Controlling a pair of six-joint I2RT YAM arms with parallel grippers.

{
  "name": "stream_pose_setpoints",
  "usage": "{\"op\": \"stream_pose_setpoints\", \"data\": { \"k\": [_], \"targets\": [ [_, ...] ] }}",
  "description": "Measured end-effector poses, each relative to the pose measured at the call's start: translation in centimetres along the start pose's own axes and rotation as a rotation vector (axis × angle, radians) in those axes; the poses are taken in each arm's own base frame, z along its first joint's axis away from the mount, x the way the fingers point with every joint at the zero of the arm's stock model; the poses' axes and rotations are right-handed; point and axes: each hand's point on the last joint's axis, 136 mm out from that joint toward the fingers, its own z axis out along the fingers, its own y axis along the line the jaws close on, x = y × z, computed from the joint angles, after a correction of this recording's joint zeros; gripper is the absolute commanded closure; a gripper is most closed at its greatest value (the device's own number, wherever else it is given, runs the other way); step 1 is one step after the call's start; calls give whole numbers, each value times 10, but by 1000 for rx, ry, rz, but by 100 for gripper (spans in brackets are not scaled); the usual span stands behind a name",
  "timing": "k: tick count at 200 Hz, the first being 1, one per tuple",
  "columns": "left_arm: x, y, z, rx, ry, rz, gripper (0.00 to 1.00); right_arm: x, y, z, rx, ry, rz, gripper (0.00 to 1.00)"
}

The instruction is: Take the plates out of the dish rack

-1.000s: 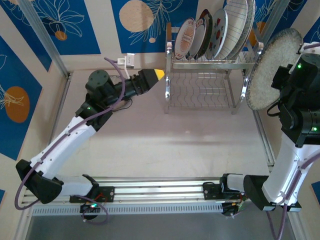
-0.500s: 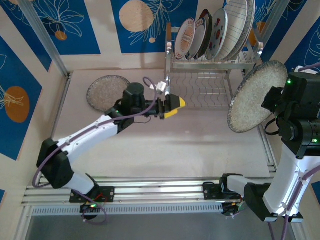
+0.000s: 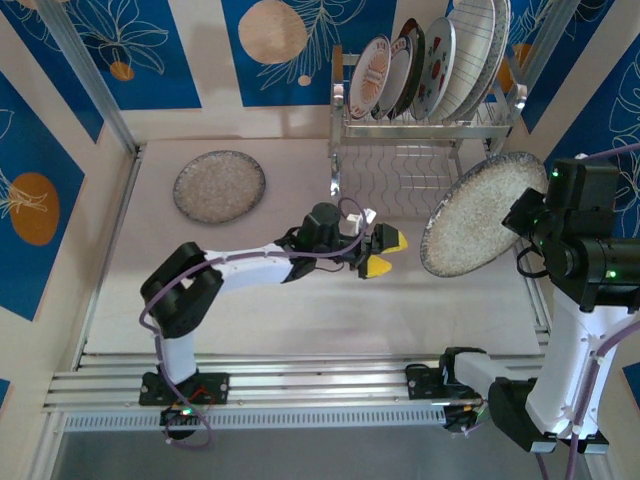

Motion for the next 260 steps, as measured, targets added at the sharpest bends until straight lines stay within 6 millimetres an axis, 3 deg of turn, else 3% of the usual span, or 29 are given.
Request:
{"op": "stream_pose_setpoints", "data": {
  "k": [36, 92, 169, 260],
  "targets": [
    [-7, -16, 10, 68, -3, -2, 3, 16, 8, 11, -47, 58, 53, 100],
    [-19, -29, 10, 158, -37, -43, 27, 29, 22, 30, -138, 144, 174, 100],
    [-46, -44, -15, 228, -122, -43, 68, 44, 23, 56, -234, 224, 371, 100],
    [-42, -63, -50, 236, -164, -101, 94, 52, 43, 52, -414, 245, 380, 98]
  ]
}}
